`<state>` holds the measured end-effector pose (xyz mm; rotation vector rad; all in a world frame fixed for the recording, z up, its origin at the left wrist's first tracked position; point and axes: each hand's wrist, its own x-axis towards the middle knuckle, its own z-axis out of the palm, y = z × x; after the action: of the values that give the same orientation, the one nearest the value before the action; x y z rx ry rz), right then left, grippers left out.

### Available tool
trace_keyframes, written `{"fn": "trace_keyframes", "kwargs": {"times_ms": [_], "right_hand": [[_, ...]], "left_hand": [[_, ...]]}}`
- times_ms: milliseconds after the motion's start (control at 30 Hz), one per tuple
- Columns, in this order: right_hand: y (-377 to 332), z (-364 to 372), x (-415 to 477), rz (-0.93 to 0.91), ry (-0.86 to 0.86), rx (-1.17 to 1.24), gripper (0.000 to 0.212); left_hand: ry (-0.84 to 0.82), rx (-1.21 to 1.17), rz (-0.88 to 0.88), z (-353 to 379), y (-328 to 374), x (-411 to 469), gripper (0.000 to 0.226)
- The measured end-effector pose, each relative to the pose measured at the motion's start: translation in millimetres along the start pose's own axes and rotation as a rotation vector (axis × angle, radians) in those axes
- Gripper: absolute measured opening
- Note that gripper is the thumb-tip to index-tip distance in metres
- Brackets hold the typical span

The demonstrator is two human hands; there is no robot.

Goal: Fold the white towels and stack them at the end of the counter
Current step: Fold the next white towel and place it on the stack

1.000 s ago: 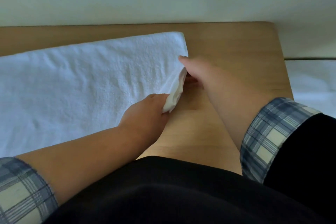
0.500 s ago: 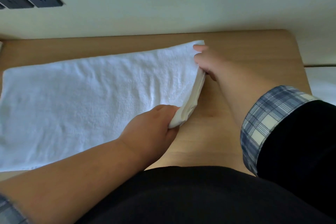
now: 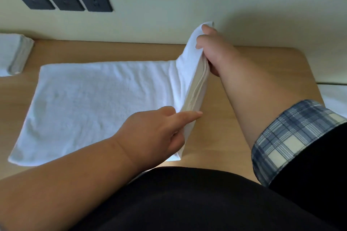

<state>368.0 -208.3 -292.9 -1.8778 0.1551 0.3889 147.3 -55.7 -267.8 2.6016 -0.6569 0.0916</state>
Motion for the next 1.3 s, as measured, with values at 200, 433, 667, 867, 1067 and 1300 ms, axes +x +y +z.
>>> {"fn": "trace_keyframes", "kwargs": {"times_ms": [200,433,667,867,1067,1300], "right_hand": [[-57,103,-30,-0.07,-0.074,0.048,0.033],[-102,228,-49,-0.289,-0.056,-0.097,0.054],[-109,370,-53,-0.343,-0.146,-0.282,0.069],[-68,475,-36,-0.278,-0.288,-0.486,0.075],[-30,523,-22,-0.287,-0.357,-0.738,0.069],[-23,489,-16,-0.278,-0.475,-0.473,0.064]], "left_hand": [[-0.045,0.085,-0.095,-57,-42,-70,0.05],[0.132,-0.013,-0.161,-98,-88,-146,0.034],[0.226,-0.024,-0.341,-114,-154,-223,0.028],[0.105,-0.122,-0.818,-94,-218,-274,0.027],[-0.099,-0.266,-1.174,-56,-269,-307,0.023],[-0.371,-0.235,-1.303,-49,-289,-307,0.04]]}}
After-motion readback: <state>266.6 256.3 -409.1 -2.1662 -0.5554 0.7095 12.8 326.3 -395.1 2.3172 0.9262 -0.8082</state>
